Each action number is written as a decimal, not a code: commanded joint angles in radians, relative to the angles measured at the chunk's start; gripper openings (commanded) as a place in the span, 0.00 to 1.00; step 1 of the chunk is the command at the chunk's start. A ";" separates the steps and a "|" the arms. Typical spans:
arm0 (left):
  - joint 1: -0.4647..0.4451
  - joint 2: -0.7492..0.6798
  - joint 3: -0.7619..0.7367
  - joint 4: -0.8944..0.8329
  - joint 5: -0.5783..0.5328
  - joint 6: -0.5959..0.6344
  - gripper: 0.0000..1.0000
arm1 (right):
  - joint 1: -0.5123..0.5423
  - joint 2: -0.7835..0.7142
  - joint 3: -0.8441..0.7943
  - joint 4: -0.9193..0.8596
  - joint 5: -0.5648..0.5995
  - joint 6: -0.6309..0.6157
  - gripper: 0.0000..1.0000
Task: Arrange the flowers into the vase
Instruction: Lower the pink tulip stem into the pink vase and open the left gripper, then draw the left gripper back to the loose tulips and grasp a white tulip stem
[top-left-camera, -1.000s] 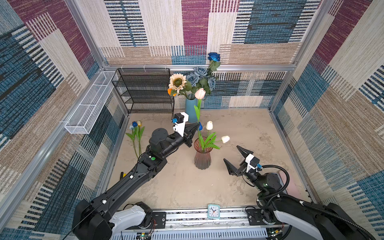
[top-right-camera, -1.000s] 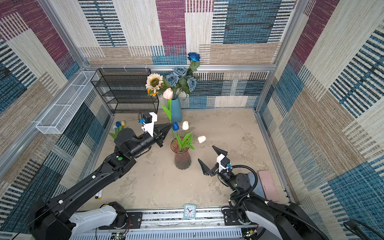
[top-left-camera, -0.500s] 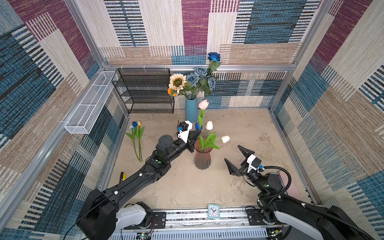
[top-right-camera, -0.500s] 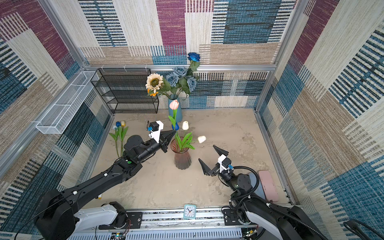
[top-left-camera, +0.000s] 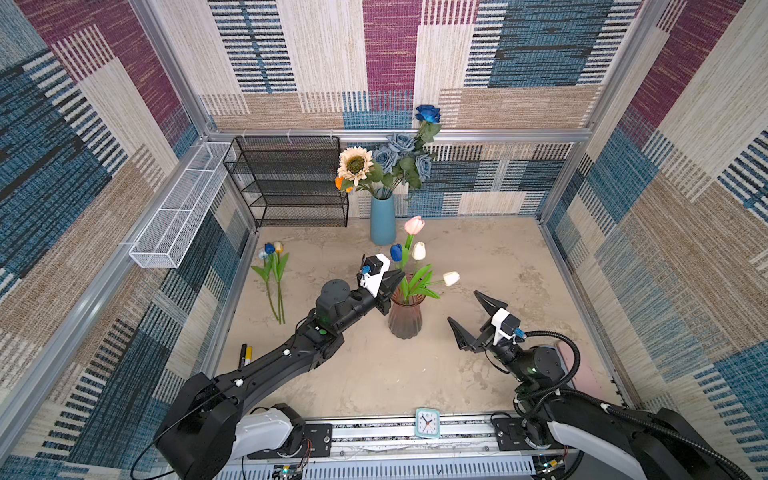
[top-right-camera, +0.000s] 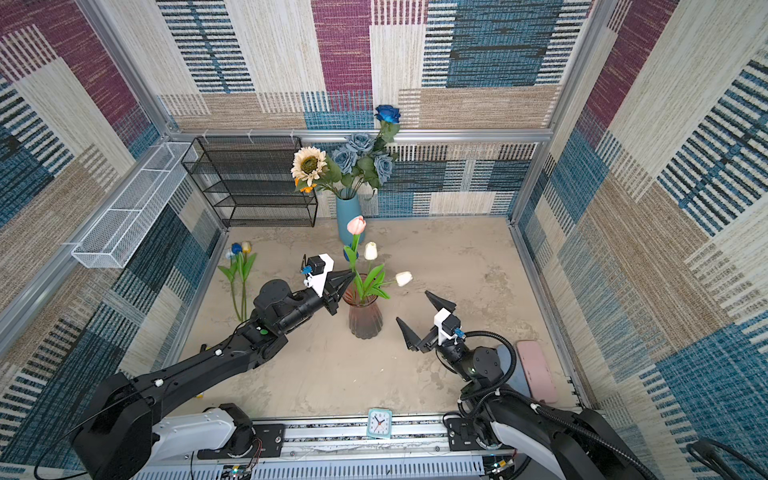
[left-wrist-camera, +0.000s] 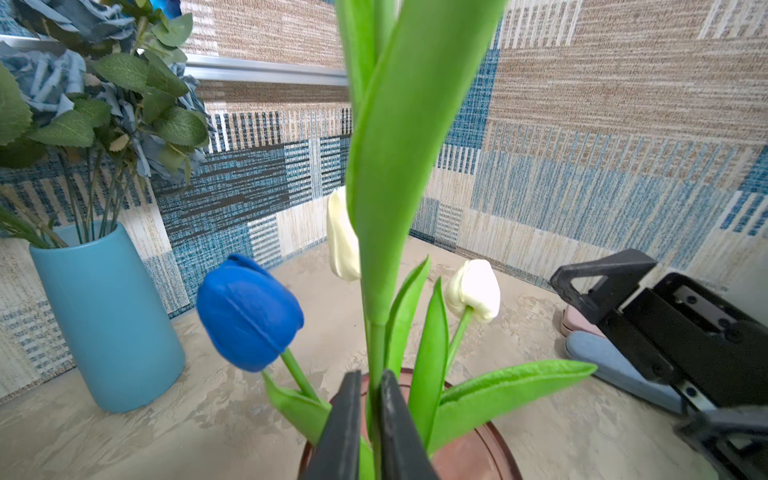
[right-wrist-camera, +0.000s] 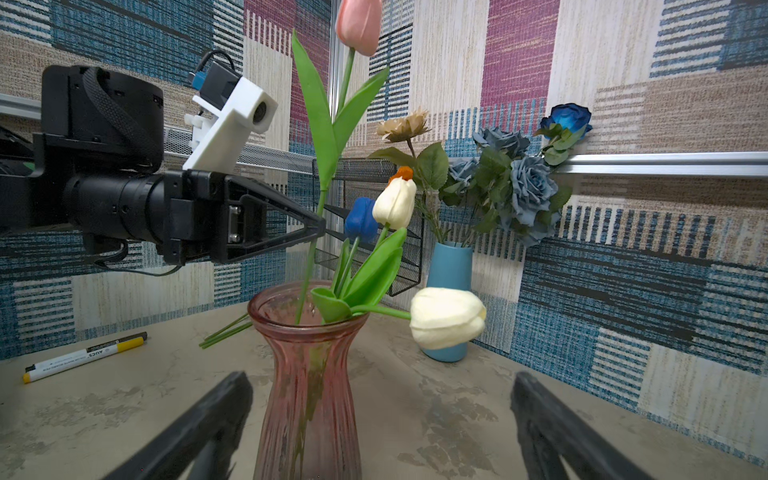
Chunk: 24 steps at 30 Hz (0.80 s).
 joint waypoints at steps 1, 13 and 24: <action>-0.006 -0.007 -0.008 0.023 -0.014 0.045 0.23 | 0.001 0.003 -0.006 0.026 -0.006 -0.001 1.00; -0.005 -0.091 -0.018 -0.145 -0.100 0.095 0.32 | 0.001 -0.003 -0.005 0.021 -0.011 0.001 1.00; 0.296 -0.235 0.007 -0.391 -0.315 -0.006 0.71 | 0.001 -0.008 -0.005 0.024 -0.021 0.010 1.00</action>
